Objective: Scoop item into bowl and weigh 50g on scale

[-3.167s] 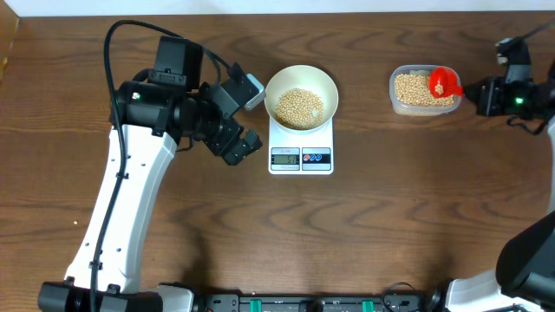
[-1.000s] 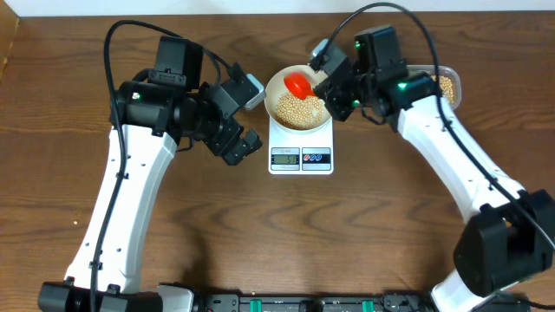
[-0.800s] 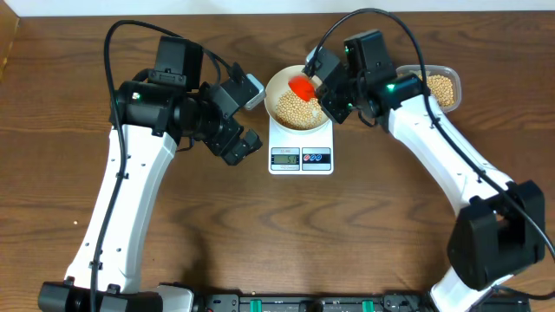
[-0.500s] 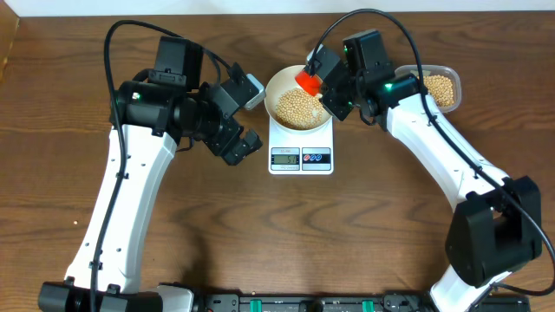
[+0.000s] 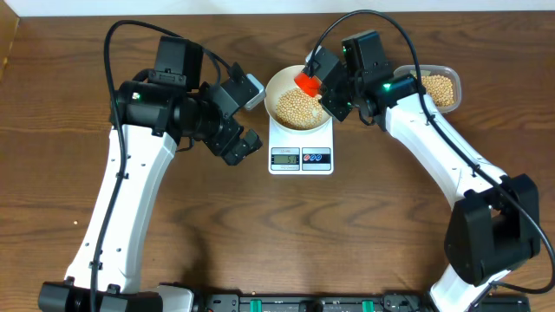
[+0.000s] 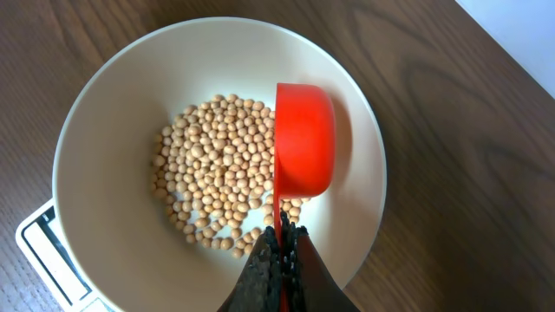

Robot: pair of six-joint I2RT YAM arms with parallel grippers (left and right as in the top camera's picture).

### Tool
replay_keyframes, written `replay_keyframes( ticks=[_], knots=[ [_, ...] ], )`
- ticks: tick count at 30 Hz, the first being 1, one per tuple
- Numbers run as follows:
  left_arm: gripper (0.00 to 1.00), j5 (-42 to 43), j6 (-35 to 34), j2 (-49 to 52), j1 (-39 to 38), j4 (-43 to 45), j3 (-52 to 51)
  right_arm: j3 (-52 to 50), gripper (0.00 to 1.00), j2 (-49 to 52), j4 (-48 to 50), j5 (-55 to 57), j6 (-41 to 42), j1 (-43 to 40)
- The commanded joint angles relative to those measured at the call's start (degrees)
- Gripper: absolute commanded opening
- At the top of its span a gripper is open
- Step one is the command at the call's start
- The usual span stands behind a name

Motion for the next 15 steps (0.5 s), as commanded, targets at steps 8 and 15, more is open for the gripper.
replay_keyframes(
  ticks=[8, 15],
  knots=[
    [0.98, 0.31, -0.48, -0.48, -0.17, -0.07, -0.24, 0.17, 0.01, 2.78, 0.02, -0.92, -0.81, 0.39],
    [0.98, 0.31, -0.50, -0.48, -0.17, -0.07, -0.24, 0.15, 0.01, 2.80, -0.28, -1.62, -0.81, 0.39]
  ],
)
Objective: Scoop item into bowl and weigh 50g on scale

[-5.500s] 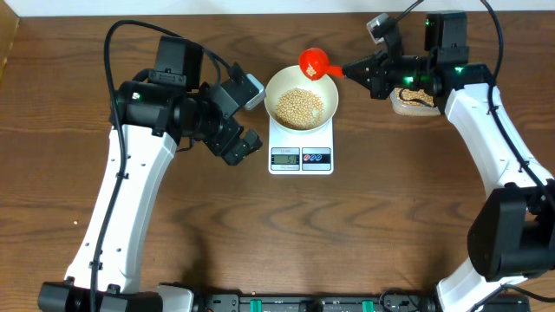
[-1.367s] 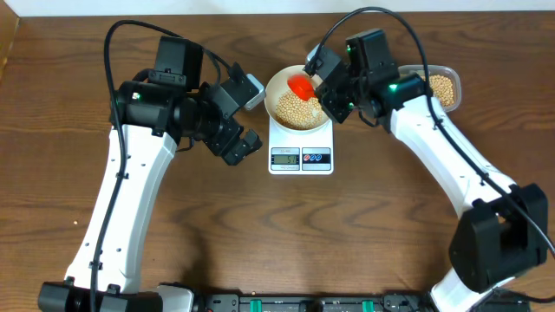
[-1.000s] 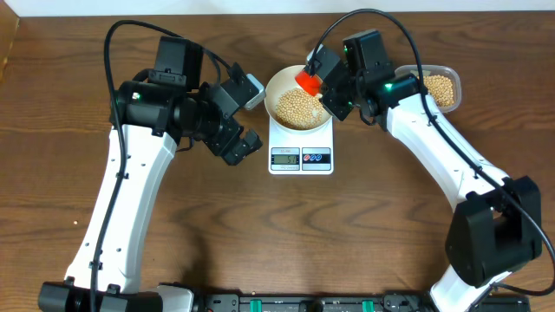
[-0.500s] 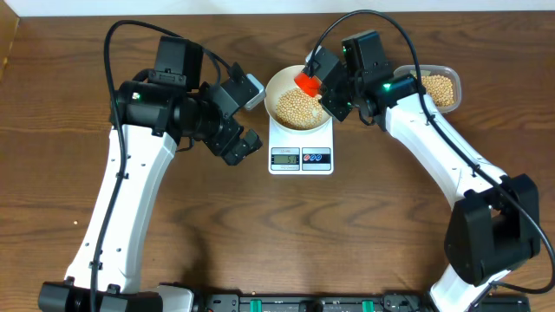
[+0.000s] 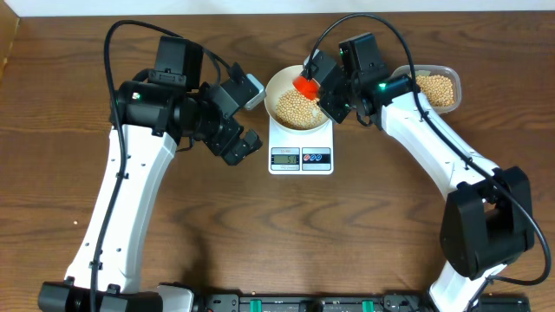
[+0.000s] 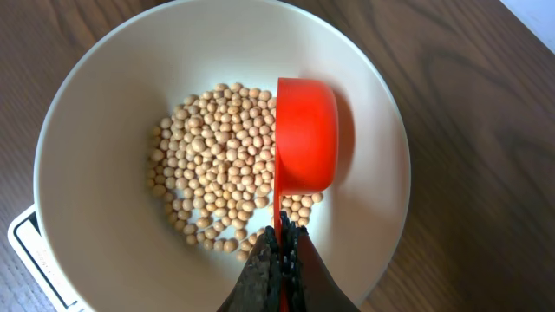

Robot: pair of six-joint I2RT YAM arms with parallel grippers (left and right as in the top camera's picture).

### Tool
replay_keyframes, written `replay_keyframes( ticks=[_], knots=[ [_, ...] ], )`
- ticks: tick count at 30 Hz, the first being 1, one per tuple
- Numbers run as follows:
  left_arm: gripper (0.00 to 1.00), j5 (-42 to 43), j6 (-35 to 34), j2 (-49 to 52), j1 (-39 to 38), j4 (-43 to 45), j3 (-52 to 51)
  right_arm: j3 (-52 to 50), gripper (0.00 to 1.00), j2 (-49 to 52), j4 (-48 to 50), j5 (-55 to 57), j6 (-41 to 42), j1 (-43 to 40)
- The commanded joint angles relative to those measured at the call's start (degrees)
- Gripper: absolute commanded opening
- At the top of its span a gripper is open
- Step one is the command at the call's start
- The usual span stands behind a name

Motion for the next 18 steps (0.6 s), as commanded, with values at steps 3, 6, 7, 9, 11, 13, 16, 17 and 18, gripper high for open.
replay_keyframes(
  ticks=[3, 6, 7, 9, 11, 13, 16, 17, 18],
  knots=[
    [0.98, 0.31, -0.48, -0.48, -0.17, -0.07, -0.24, 0.15, 0.01, 0.66, -0.74, -3.61, -0.52, 0.39],
    [0.98, 0.31, -0.48, -0.48, -0.17, -0.07, -0.24, 0.15, 0.01, 0.66, -0.85, -5.31, 0.83, 0.39],
    [0.98, 0.31, -0.48, -0.48, -0.17, -0.07, -0.24, 0.15, 0.01, 0.66, -0.90, -5.68, 0.94, 0.39],
    [0.98, 0.31, -0.48, -0.48, -0.17, -0.07, -0.24, 0.17, 0.01, 0.66, -0.98, -7.34, 0.96, 0.39],
    [0.98, 0.31, -0.50, -0.48, -0.17, -0.07, -0.24, 0.15, 0.01, 0.66, -0.98, -8.57, 1.20, 0.39],
    [0.98, 0.31, -0.48, -0.48, -0.17, -0.07, -0.24, 0.15, 0.01, 0.66, -0.98, -9.40, 2.34, 0.39],
    [0.98, 0.31, -0.48, -0.48, -0.17, -0.07, -0.22, 0.15, 0.01, 0.66, -1.62, -10.36, 2.47, 0.39],
    [0.98, 0.31, -0.48, -0.48, -0.17, -0.07, -0.24, 0.15, 0.01, 0.66, -1.88, -10.45, 2.45, 0.42],
    [0.98, 0.31, -0.48, -0.48, -0.17, -0.07, -0.24, 0.15, 0.01, 0.66, -2.23, -10.43, 2.45, 0.42]
  ],
)
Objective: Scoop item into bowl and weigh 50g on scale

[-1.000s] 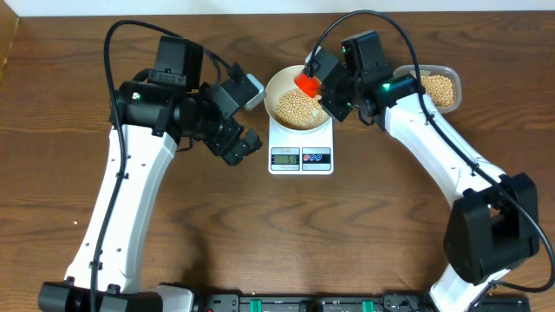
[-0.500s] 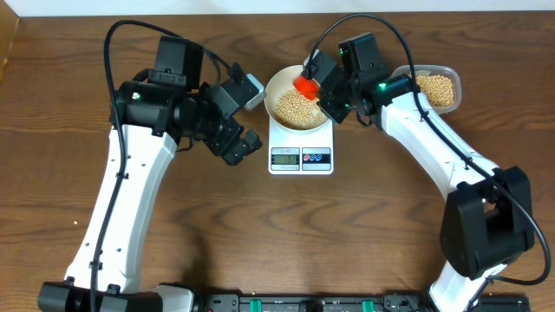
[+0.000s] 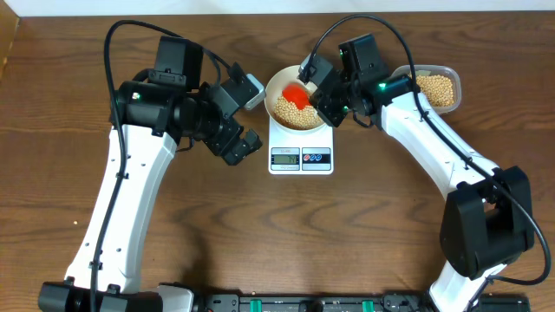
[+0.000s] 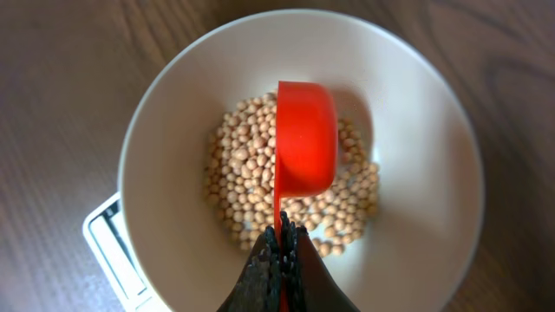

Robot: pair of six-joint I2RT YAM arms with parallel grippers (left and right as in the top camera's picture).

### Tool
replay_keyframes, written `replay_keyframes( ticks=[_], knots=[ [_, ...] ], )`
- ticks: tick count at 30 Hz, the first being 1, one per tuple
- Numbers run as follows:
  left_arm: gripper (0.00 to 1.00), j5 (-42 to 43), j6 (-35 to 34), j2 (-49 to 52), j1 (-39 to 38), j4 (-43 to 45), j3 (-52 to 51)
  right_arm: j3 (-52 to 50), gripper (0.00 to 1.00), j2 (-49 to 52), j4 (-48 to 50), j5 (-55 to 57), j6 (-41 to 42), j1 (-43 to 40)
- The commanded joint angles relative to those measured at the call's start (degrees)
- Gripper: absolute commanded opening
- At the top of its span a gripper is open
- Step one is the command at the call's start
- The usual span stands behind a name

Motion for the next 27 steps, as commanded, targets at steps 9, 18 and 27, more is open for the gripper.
replay_keyframes(
  ticks=[9, 18, 27],
  knots=[
    [0.98, 0.31, -0.48, -0.48, -0.17, -0.07, -0.24, 0.15, 0.01, 0.63, -1.75, -3.89, 1.07, 0.39],
    [0.98, 0.31, -0.48, -0.48, -0.17, -0.07, -0.22, 0.15, 0.01, 0.63, -1.95, -6.45, 1.07, 0.46],
    [0.98, 0.31, -0.48, -0.48, -0.17, -0.07, -0.24, 0.33, 0.01, 0.46, -1.29, -11.10, 5.73, -0.52]
  ],
)
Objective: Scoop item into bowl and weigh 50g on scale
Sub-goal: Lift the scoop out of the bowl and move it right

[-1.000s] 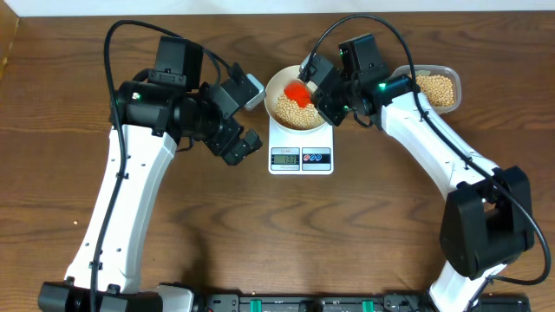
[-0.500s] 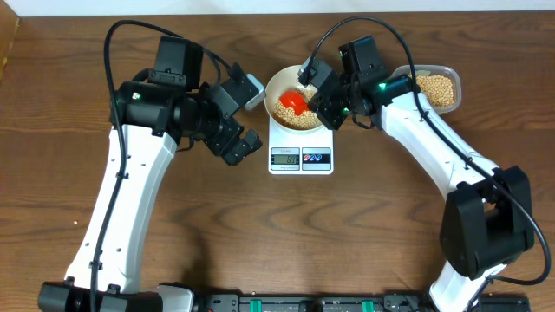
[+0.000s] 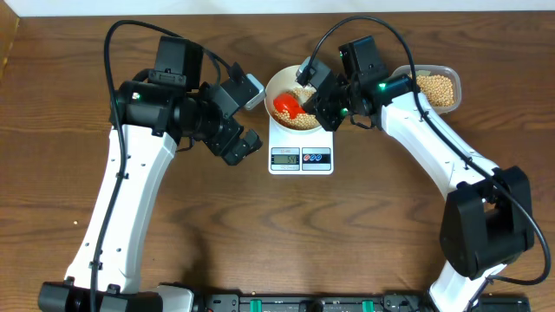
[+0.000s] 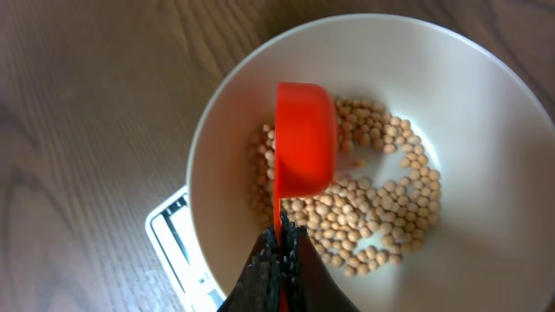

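Observation:
A cream bowl (image 3: pixel 270 84) holding a layer of beans (image 4: pixel 381 204) stands on the white scale (image 3: pixel 301 157). My right gripper (image 4: pixel 280 236) is shut on the thin handle of a red scoop (image 4: pixel 303 143), which hangs turned on its side over the bowl's left part; the scoop (image 3: pixel 286 106) shows red in the overhead view too. No beans show in the scoop. My left gripper (image 3: pixel 250 143) hangs left of the scale, apart from the bowl; its jaws look parted with nothing between them.
A clear tub of beans (image 3: pixel 438 87) sits at the back right, behind my right arm. The scale's display and buttons (image 3: pixel 300 158) face the front. Brown wooden table (image 3: pixel 277 234) all around.
My right gripper has moved left with the scoop, from over the bowl's middle to over its left part. The left arm has not moved.
The scoop, held on its side by my right gripper, was first over the bowl's right part, beans lying beside it. At each later moment it stood further left: over the middle, now over the left part. The left arm stayed put throughout.

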Robot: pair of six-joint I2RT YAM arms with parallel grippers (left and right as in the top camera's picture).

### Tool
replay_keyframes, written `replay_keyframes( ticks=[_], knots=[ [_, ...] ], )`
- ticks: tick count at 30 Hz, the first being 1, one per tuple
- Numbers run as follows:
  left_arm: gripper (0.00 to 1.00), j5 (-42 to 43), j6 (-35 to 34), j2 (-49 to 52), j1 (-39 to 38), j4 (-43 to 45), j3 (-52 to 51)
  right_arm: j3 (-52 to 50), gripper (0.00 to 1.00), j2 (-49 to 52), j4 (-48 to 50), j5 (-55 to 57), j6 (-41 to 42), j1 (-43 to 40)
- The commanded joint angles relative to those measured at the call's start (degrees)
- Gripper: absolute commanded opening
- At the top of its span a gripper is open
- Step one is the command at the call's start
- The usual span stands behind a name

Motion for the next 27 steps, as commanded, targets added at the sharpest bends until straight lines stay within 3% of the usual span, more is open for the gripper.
replay_keyframes(
  ticks=[1, 15, 27],
  knots=[
    [0.98, 0.31, -0.48, -0.48, -0.17, -0.07, -0.24, 0.37, 0.01, 0.44, 0.42, -4.70, 4.26, -0.92],
    [0.98, 0.28, -0.48, -0.48, -0.17, -0.07, -0.24, 0.44, 0.01, -1.29, 4.37, -22.64, 13.49, -12.46],
    [0.98, 0.31, -0.48, -0.48, -0.17, -0.07, -0.24, 0.50, 0.01, -3.21, 6.21, -27.34, 15.37, -15.82]
  ],
)
